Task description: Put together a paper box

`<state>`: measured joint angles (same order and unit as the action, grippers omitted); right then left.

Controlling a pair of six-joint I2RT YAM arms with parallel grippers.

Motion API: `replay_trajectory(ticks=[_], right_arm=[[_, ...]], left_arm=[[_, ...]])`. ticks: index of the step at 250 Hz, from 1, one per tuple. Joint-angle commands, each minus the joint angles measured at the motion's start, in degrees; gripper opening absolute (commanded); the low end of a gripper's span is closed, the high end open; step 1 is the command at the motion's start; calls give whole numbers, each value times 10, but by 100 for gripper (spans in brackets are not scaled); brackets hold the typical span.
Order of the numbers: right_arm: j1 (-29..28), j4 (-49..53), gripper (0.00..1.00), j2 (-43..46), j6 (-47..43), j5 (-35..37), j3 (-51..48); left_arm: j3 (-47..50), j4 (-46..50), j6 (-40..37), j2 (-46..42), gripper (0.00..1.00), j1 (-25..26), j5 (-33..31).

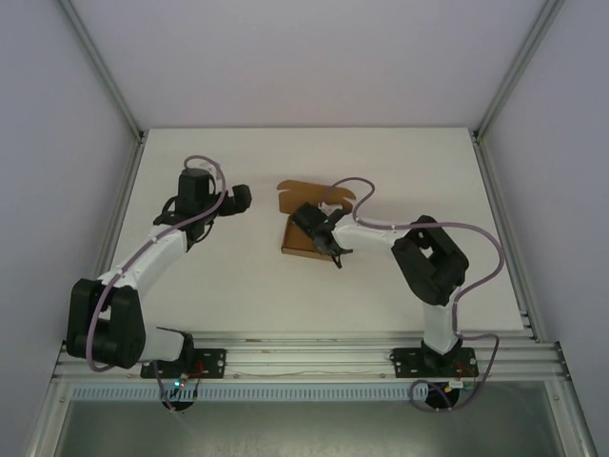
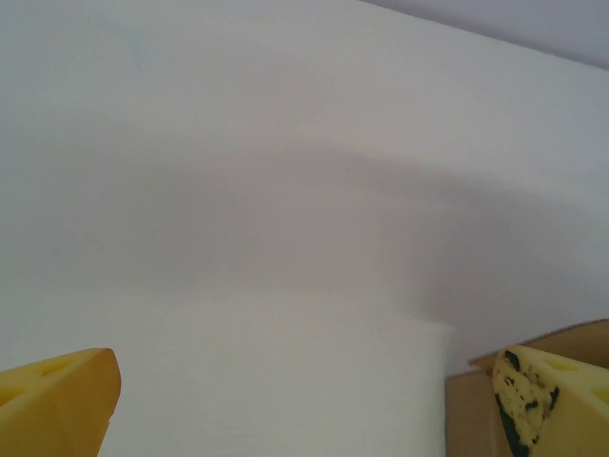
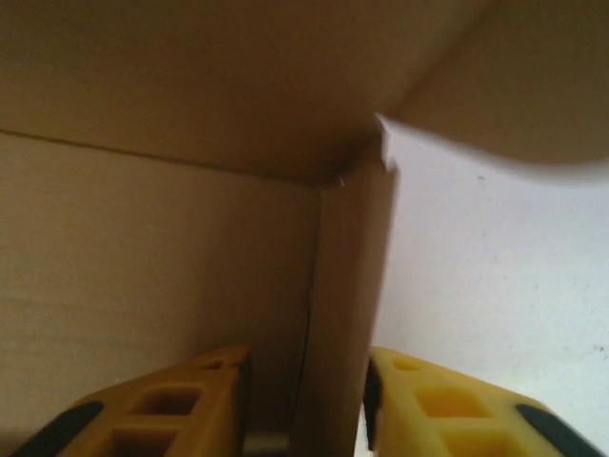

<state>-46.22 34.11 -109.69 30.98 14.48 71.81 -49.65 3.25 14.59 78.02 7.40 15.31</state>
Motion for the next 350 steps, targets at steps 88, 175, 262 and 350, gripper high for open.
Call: replay_trajectory(ticks=[88,175,262,350], right_arm=[[105,-96,98,211,-352,-88,-37],[178,9,66,117,-505,-244,92],[181,71,34,78,-508,-254,128],[182,110,15,67,-505,-215,152]], left_arm=[[-231,178,-426,169,100,16,355],[-490,481,-669,358,98,65,351],[-550,534,-691,405,36,81,327],[-510,456,-597,375,0,98,232]])
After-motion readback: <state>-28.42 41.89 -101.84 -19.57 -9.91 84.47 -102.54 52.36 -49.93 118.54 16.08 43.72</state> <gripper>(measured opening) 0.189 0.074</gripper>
